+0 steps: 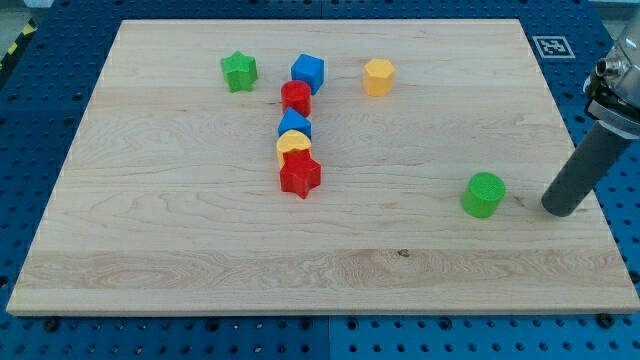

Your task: Push the green circle towards the red star

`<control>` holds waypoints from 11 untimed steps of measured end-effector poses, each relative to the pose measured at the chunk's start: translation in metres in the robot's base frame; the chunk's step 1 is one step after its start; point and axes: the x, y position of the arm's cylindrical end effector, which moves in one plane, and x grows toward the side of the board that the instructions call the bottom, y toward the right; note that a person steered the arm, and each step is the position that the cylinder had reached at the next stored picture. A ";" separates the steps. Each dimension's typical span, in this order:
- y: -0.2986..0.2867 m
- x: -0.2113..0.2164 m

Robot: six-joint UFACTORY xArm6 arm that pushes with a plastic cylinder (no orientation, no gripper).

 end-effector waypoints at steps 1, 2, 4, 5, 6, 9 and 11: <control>-0.008 -0.006; -0.024 -0.002; -0.044 0.006; -0.044 0.006; -0.044 0.002; -0.062 -0.007; -0.091 -0.005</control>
